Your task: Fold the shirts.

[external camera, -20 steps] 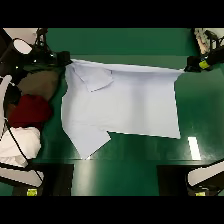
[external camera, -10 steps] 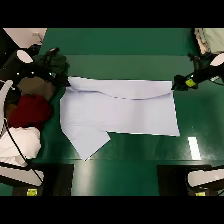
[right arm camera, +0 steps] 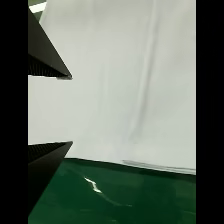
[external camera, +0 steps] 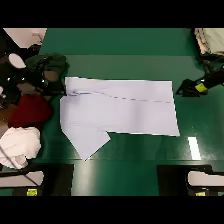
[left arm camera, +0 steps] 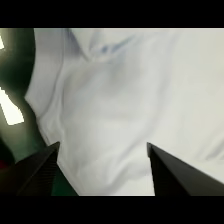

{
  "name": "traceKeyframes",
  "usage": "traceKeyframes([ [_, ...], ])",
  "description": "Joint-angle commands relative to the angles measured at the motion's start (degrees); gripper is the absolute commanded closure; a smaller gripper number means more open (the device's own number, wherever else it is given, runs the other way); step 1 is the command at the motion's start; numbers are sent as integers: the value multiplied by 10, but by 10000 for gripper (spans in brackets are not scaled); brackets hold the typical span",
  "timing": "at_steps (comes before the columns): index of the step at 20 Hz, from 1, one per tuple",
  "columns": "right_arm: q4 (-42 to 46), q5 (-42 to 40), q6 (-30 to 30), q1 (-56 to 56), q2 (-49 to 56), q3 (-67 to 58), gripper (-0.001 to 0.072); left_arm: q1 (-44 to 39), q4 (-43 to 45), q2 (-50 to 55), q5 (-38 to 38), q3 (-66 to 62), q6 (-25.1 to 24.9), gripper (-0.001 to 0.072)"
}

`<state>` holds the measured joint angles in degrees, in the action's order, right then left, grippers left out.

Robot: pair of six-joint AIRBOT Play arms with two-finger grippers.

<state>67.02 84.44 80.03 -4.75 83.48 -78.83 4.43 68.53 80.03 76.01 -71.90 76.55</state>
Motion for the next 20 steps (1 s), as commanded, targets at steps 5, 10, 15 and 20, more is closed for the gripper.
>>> traceKeyframes([
  [5, -6, 15, -27, -53, -113, 123, 260, 2, -50, -242, 14, 363, 63, 66],
  [10, -116, 6, -47, -67, -116, 136, 260, 2, -143, -303, -24, 482, 65, 66],
  [15, -135, 2, -47, -67, -118, 136, 261, 2, -191, -303, -111, 524, 62, 67],
  [20, -134, 8, -47, -67, -118, 136, 261, 0, -219, -303, -149, 524, 55, 397],
])
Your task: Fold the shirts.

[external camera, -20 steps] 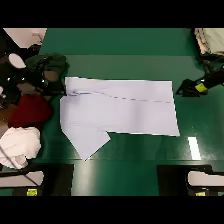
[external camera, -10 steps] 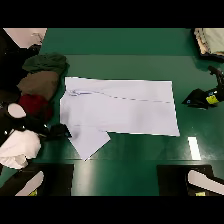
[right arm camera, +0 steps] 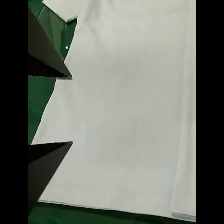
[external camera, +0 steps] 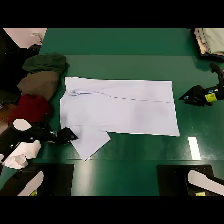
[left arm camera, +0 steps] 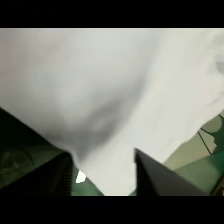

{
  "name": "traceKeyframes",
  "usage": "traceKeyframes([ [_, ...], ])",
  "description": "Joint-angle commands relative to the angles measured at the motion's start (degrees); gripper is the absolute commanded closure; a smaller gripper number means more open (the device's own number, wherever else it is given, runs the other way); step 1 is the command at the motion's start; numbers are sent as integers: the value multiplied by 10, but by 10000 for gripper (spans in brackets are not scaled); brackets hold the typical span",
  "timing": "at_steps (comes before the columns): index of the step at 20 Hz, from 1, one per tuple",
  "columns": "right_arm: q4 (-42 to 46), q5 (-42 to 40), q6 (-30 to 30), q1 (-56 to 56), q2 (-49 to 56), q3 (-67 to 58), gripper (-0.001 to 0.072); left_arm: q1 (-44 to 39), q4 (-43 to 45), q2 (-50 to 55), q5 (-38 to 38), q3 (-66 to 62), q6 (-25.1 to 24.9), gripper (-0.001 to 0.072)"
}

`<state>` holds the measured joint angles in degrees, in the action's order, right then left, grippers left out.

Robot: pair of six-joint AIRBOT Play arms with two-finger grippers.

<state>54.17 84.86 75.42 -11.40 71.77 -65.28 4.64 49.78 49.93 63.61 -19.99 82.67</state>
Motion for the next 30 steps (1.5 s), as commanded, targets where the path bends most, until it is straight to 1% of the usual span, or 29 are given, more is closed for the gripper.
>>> traceKeyframes([
  [1, -4, 5, -1, 0, -1, 0, 261, -8, -39, -2, -25, 5, -19, 475],
  [2, 3, 9, -1, -1, -1, 0, 261, -15, -40, -2, -27, 5, -21, 619],
  [3, 22, 16, -1, -1, -1, 1, 261, -14, -40, -2, -26, 2, -27, 684],
  [6, 90, 44, 0, -17, -12, 29, 261, -14, -34, -2, -7, -24, -44, 684],
  [7, 109, 37, 0, -33, -25, 59, 261, -14, -35, -2, 5, -36, -57, 685],
  [9, 138, 17, -1, -81, -51, 135, 260, -14, -35, -2, 17, -56, -66, 684],
  [11, 132, -4, -7, -149, -66, 213, 260, -14, -36, -2, 14, -64, -66, 684],
  [12, 122, -9, -20, -180, -67, 245, 260, -14, -38, -2, 10, -64, -66, 684],
  [14, 93, -20, -45, -216, -66, 293, 261, -14, -37, -2, -5, -64, -66, 684],
  [15, 86, -33, -46, -221, -67, 309, 261, -14, -38, -2, -9, -64, -66, 684],
  [19, 53, -85, -46, -195, -65, 339, 261, -14, -38, -2, -10, -64, -66, 684],
  [22, 52, -91, -44, -138, -35, 324, 262, -14, -39, -2, -9, -64, -66, 684],
  [24, 52, -93, -43, -103, -12, 306, 286, -14, -38, -2, -5, -64, -66, 684],
  [26, 57, -88, -43, -78, -4, 291, 475, -14, -37, -2, 3, -64, -66, 684],
  [27, 59, -87, -44, -71, -5, 286, 537, -14, -35, -2, 6, -64, -66, 684],
  [29, 60, -79, -44, -69, -14, 274, 697, -14, -20, -2, 30, -64, -65, 686],
  [30, 64, -74, -44, -73, -28, 267, 697, -14, -5, -3, 53, -64, -62, 686],
])
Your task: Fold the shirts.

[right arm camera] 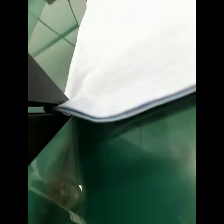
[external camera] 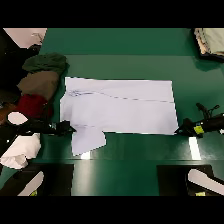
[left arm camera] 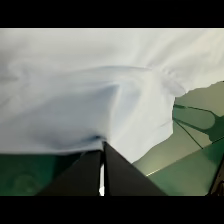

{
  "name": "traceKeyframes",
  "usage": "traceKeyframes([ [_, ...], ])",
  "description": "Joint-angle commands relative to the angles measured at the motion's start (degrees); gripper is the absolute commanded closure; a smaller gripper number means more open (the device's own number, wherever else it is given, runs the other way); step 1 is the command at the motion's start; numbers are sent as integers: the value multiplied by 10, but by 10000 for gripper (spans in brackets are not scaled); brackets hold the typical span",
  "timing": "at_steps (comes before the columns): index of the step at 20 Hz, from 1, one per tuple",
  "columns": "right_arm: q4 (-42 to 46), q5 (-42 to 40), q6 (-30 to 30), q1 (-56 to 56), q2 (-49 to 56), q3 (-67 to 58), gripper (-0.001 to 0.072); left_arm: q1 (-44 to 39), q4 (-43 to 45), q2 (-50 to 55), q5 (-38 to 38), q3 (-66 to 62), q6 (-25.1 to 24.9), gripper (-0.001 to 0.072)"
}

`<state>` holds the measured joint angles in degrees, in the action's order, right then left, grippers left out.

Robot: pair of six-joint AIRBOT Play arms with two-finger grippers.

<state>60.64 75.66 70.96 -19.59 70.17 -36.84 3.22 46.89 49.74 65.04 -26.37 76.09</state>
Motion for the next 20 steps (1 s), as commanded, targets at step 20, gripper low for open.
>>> traceKeyframes([
  [20, -11, 97, 21, -41, -85, -193, 699, 0, -43, 45, -19, -195, -22, 685],
])
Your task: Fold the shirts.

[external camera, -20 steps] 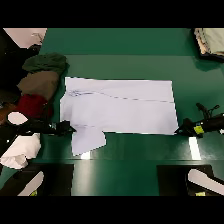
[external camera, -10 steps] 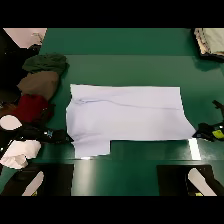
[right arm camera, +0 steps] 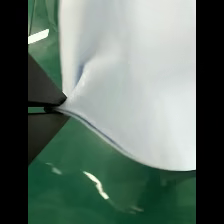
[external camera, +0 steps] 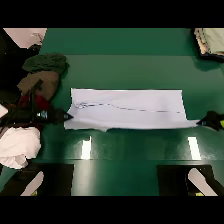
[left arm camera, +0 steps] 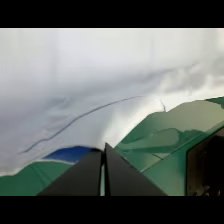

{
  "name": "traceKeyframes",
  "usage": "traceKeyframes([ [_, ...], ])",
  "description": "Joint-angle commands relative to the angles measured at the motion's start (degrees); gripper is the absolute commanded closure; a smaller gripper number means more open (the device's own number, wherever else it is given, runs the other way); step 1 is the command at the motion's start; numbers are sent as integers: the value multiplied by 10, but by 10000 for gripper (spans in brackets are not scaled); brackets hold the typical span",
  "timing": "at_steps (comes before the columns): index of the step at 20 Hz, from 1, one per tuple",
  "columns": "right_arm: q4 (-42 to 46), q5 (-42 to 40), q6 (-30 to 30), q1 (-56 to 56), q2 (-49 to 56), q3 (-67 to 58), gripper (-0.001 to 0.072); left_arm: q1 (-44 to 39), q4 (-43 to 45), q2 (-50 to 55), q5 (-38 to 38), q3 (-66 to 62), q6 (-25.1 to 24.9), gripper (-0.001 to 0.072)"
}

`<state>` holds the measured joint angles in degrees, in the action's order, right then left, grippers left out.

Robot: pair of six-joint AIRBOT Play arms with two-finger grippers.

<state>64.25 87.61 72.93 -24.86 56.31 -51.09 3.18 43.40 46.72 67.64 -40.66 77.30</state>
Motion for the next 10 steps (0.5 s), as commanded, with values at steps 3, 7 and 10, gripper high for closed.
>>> traceKeyframes([
  [3, -46, -41, 1, 58, 126, -108, 699, 0, -10, 185, -81, -116, -43, 684],
  [7, -46, -68, 18, 105, 214, -174, 698, 0, -15, 306, -87, -218, -58, 684],
  [10, -46, -74, 27, 122, 266, -216, 698, 0, -15, 363, -102, -282, -58, 684],
])
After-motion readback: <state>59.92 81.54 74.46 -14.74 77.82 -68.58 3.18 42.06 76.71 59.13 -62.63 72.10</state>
